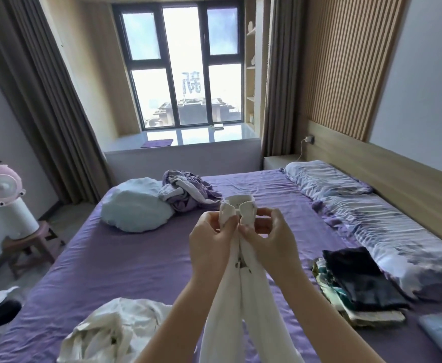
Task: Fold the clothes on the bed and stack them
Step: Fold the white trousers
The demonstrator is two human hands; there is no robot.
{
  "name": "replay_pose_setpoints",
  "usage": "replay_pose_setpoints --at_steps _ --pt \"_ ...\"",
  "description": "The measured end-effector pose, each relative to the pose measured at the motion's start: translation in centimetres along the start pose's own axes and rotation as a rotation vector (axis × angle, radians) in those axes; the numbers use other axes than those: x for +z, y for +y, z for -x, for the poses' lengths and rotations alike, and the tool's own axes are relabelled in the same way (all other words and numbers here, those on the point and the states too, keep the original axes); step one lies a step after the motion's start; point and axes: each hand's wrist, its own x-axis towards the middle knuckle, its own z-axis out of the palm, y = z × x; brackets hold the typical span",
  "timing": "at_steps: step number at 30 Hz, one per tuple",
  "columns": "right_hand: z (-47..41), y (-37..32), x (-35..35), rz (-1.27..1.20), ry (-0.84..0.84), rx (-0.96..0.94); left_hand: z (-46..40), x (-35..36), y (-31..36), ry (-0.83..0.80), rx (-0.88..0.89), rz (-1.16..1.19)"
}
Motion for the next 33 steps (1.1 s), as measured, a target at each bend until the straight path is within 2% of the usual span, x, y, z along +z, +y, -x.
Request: replay_pose_setpoints --at_steps 3,7,11,14,16,18,21,25,27,30,33 --pt "0.0 0.6 0.7 0.01 0.052 -0.005 0.0 0.5 -0.1 -0.014 -0.023 0.002" --pt "-0.8 0.8 0.6 -0.076 -0.007 0.054 -1.0 1.3 0.3 -0.033 -0.113 0.087" --pt "-0.7 0.7 -0.3 -0.492 -0.312 0.217 -1.0 1.7 1.1 -0.114 -0.17 0.119" --pt "-1.6 1.1 -1.7 -0.652 -0.459 0.234 -0.9 1.3 1.7 -0.062 -0.184 0.235" --pt "-2.6 2.1 -3.1 -0.569 -0.395 0.182 -1.4 1.2 2.2 -0.063 -0.18 0.299" --pt "-3.6 3.8 -4.7 -0.385 -0.283 0.142 -2.0 1.3 3.6 -0.103 -0.146 0.299" --pt "-4.9 5.7 -6.5 -0.208 -0.304 0.145 -3.3 1.6 7.4 -0.165 -0.089 0.29" --pt "-9.0 3.6 -8.1 -0.439 -0.458 0.08 -5.7 0.8 13.2 -0.225 -0.011 0.349" --pt "-11.5 0.5 -8.7 -0.459 -0.51 0.025 -7.1 0.1 16.1 -0.248 0.079 0.36" --pt "-14.0 -4.3 -9.1 -0.402 -0.417 -0.047 -9.1 -1.3 19.7 -0.198 0.175 0.315" --pt "-14.5 -6.9 -8.5 -0.399 -0.37 -0.117 -10.6 -2.8 20.6 -0.064 0.22 0.107"
